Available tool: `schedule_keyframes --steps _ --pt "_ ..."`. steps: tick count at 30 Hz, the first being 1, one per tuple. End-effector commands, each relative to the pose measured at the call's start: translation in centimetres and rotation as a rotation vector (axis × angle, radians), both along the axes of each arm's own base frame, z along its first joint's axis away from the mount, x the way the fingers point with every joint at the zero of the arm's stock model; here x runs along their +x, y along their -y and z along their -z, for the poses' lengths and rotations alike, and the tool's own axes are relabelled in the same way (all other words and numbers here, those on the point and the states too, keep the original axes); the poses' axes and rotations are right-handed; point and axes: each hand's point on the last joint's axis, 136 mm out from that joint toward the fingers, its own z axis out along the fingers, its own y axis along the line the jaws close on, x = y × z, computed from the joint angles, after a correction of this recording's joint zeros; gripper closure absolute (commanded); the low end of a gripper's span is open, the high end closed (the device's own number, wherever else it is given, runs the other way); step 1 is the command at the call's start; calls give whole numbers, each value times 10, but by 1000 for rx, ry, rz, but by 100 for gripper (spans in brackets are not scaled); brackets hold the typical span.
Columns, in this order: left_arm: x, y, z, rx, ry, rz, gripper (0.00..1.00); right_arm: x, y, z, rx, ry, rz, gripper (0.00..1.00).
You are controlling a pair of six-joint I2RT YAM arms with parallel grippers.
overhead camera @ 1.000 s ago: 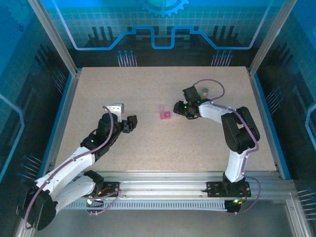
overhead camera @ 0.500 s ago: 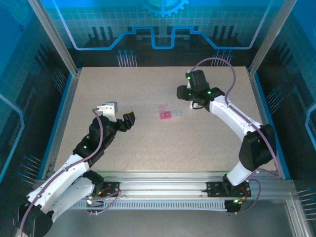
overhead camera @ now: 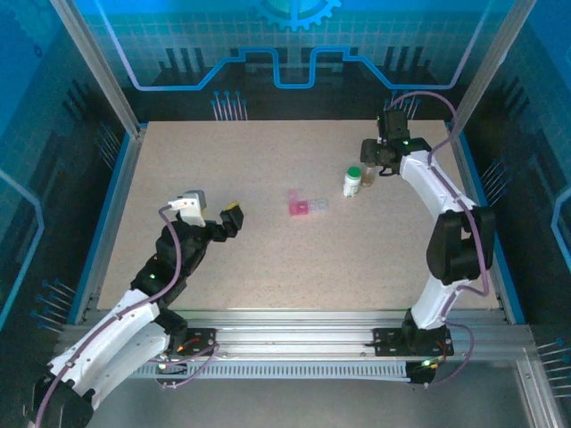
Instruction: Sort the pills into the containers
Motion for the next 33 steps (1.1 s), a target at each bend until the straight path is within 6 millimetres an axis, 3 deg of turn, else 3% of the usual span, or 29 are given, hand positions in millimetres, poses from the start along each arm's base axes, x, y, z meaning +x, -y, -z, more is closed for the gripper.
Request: schedule_keyframes --steps 1,5,10,22,28,33 --pt "0 -5 -10 -41 43 -27 1 12 8 11 22 -40 22 35" --pt "-1 1 -9 -41 38 10 1 25 5 24 31 -62 30 29" --pt "-2 7 -7 -46 28 45 1 36 3 40 38 -100 37 29" --pt "-3 9 -1 -45 8 55 1 37 -4 75 64 -197 32 36" --pt "-3 9 3 -50 -3 55 1 31 -4 84 63 -219 38 42" --pt "-2 9 4 -46 -5 54 1 30 0 83 66 -210 47 54"
